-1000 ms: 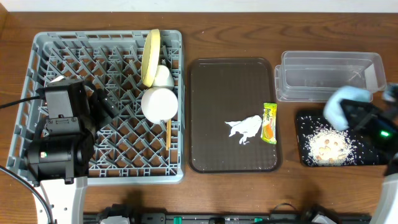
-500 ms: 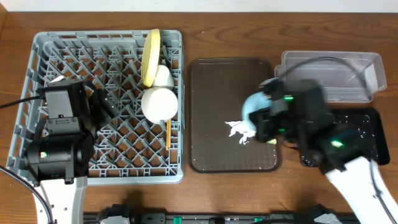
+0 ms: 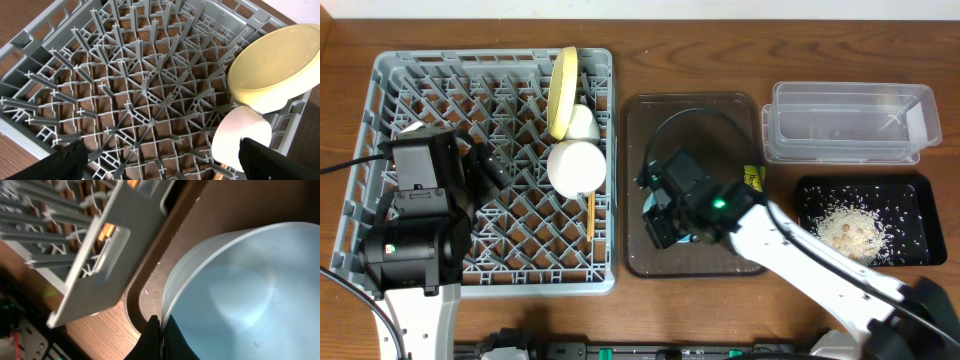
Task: Sort waste into correct bins and load items into the dishwasher rack
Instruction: 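Carry the empty blue bowl back and set it on the brown tray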
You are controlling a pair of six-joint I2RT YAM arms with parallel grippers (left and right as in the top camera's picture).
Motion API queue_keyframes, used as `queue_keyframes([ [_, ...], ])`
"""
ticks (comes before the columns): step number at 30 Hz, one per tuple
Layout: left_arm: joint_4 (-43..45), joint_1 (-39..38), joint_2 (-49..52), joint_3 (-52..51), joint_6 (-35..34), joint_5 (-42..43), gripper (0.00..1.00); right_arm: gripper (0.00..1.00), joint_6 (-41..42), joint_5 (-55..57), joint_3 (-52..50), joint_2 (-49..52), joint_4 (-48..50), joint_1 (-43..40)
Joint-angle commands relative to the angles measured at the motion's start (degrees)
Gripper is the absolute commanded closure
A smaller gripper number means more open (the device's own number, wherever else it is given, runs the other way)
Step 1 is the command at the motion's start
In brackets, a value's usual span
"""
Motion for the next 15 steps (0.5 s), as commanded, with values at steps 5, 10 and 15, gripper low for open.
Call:
queue_keyframes([
  [5,-0.1,0.3,0.1,0.3,0.3,-0.5,0.03,0.98,0.6,0.7,0.7,4.4,2.6,3.5],
  [10,-0.1,0.3,0.1,0.3,0.3,-0.5,0.03,0.82,-0.1,0.7,0.7,4.5,3.1,4.9],
  [15,-0.1,0.3,0.1,0.3,0.3,-0.5,0.03,0.64,-0.1,0.8,1.1,4.2,3.1,4.5],
])
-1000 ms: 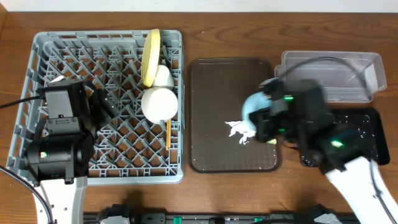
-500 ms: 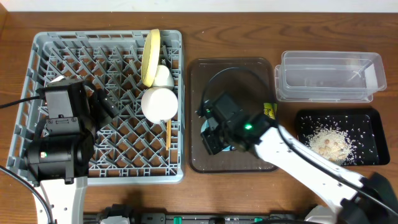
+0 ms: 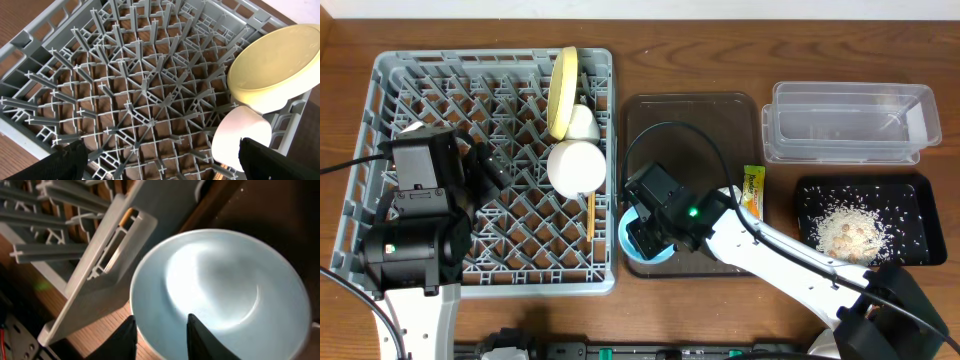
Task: Sort waste into correct bins and load items into the dishwasher rack
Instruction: 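Carry the empty blue bowl back and set it on the brown tray, then grasp the white tissue on the brown tray with the right gripper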
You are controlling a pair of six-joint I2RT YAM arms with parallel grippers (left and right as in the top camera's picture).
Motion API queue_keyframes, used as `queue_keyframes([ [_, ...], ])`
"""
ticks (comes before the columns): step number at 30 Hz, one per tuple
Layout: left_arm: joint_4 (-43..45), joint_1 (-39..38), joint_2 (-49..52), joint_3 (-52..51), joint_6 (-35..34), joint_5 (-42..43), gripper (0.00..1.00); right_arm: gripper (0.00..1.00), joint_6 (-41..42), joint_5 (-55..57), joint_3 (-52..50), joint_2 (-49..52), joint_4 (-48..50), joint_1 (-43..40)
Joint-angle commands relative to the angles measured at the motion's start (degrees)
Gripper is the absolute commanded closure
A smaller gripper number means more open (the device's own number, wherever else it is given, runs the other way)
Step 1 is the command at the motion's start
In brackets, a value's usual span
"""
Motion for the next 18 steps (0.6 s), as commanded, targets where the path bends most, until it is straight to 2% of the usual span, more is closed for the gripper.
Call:
queue_keyframes([
  [1,-0.1,0.3,0.0,0.3,0.3,-0.5,0.03,0.63,0.0,0.5,1.6,-0.5,-0.4,-0.3],
  [5,-0.1,0.3,0.0,0.3,0.3,-0.5,0.03,0.61,0.0,1.0,5.5,-2.2,-4.1,-3.0],
  [11,-0.1,0.3,0.0,0.3,0.3,-0.5,0.03,0.59,0.5,6.7,14.0,-5.8,-14.9,-8.6],
  [16,-0.1,0.3,0.1,0.3,0.3,-0.5,0.03,0.59,8.7,12.0,16.3,-8.7,-22.9,-15.5],
  [18,-0.1,0.3,0.0,0.3,0.3,-0.5,0.03,0.53,11.6,12.5,16.3,-8.9,-25.5,-18.2],
])
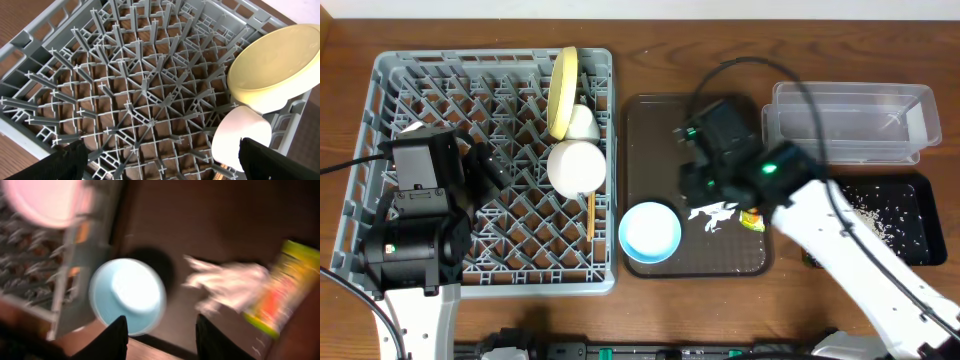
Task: Sort waste into correct bins and load items into the dishwasher rack
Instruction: 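Grasp the white tissue on the brown tray with the right gripper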
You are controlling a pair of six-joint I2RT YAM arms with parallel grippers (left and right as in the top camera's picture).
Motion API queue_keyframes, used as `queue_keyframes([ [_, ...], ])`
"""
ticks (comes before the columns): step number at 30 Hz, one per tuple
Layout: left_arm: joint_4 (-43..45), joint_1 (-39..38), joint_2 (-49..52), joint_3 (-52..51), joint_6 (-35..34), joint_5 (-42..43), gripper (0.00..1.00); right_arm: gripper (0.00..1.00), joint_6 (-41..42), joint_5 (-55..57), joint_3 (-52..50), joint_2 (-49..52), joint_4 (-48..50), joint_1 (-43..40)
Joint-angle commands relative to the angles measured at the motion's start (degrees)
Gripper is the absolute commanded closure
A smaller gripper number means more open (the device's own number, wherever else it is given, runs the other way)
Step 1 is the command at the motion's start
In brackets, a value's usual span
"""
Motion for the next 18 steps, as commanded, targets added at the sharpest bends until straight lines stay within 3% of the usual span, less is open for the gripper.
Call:
queue_keyframes([
  [1,-0.1,0.3,0.1,0.3,0.3,-0.5,0.03,0.49,8.5,4.0,0.3,-0.4,-3.4,-5.0],
  [5,-0.1,0.3,0.1,0.3,0.3,-0.5,0.03,0.32,14.1,4.1,-2.8,-0.2,-4.5,-9.2],
  [13,-0.1,0.3,0.1,0.3,0.3,-0.5,0.03,0.46,23.4,4.1,-14.5,-0.2,5.6,-12.0],
  [18,-0.1,0.3,0.1,0.3,0.3,-0.5,0.03,0.47,28.2,4.1,-21.8,-0.2,15.1,-11.9],
])
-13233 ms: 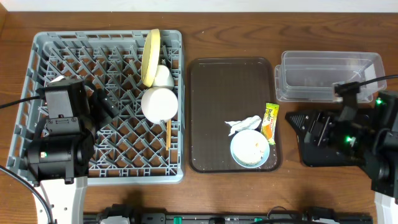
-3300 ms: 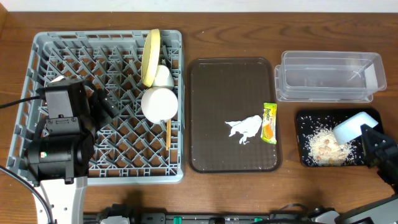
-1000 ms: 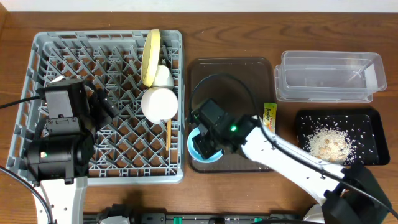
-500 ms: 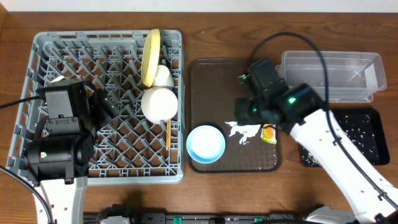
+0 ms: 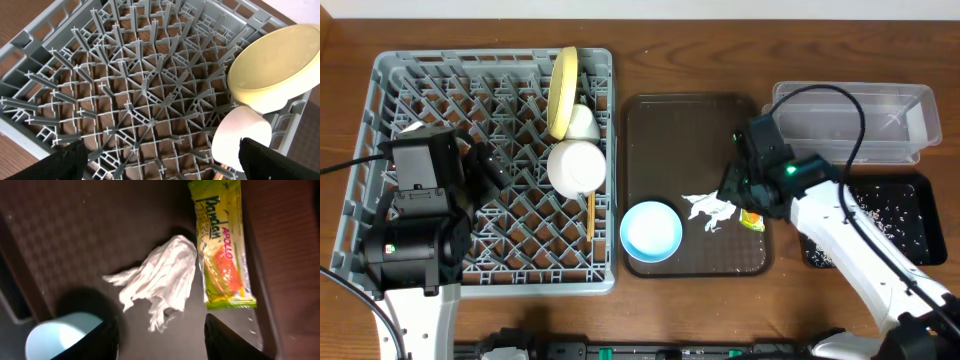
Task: Sort waste into correct bins and load items into the dishwasher rack
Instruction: 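Grasp the white tissue on the brown tray with the right gripper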
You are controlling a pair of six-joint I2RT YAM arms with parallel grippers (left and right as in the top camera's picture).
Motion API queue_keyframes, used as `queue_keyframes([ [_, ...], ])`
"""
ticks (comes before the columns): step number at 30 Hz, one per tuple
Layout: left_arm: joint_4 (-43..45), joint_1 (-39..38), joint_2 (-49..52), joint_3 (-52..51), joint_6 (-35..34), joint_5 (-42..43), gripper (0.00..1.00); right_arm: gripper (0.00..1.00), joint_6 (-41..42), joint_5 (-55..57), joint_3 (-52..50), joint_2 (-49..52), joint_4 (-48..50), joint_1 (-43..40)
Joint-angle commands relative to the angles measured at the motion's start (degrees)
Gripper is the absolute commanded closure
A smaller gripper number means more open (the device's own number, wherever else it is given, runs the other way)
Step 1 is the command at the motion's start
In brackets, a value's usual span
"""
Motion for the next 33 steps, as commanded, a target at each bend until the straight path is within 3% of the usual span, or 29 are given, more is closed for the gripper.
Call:
queue_keyframes([
  [1,-0.1,0.3,0.1,0.3,0.3,-0.5,0.03,0.47,5.9,0.7,-4.0,0.3,3.5,-0.6],
  [14,-0.1,0.3,0.1,0.3,0.3,-0.5,0.03,0.55,11.1,4.0,-17.9,1.0,23.2,2.3],
  [26,-0.1,0.3,0.1,0.3,0.3,-0.5,0.03,0.58,14.1,9.4,-18.3,7.0,27.6,7.6],
  [29,-0.1,0.3,0.1,0.3,0.3,-0.5,0.03,0.7,14.1,9.3,-18.3,8.4,28.6,7.7],
  [31,-0.1,0.3,0.1,0.3,0.3,-0.5,0.02,0.9,14.0,9.3,-18.3,8.6,29.1,7.7],
  [33,-0.1,0.3,0.1,0.3,0.3,-0.5,0.03,0.96,13.9,9.3,-18.1,8.3,29.6,7.6],
])
